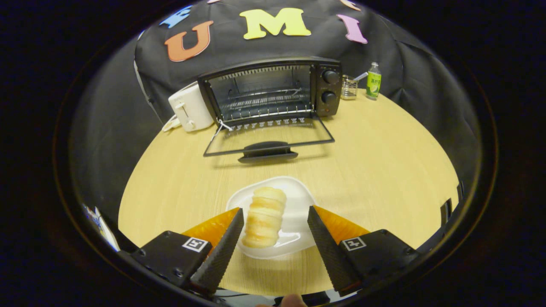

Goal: Open the toaster oven, put the food inside, and close the toaster oven door.

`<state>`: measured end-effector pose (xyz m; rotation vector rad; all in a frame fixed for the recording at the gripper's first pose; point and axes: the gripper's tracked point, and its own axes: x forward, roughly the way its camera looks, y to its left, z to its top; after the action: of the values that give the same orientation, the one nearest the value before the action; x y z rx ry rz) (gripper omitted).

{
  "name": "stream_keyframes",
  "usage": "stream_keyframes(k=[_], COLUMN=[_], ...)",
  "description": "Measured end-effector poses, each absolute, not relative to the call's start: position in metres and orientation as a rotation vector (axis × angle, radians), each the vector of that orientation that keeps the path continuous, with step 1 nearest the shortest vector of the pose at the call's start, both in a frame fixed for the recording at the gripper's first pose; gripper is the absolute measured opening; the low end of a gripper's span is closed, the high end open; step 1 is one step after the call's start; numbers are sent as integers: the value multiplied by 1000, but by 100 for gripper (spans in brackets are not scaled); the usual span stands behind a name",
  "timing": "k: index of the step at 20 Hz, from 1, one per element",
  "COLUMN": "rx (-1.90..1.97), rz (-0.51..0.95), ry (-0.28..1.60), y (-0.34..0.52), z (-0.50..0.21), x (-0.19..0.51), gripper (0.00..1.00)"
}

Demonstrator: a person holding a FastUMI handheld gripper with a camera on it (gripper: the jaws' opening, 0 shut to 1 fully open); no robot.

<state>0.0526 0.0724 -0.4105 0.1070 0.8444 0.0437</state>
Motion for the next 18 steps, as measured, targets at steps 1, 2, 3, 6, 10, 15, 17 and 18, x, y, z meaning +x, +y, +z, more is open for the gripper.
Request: stream_keyframes(k=[1,2,3,6,10,15,17,18], rx=[102,101,103,104,115,43,43,45], rz=[46,47,50,62,67,108,113,117], ry=[858,868,877,884,936,943,956,961], y=[74,75,77,81,83,87,86,86], z=[-417,-421,-424,-429,-445,-446,-448,-448], x=[50,50,49,58,67,72,73,75], gripper=[97,96,95,95,90,75,58,54])
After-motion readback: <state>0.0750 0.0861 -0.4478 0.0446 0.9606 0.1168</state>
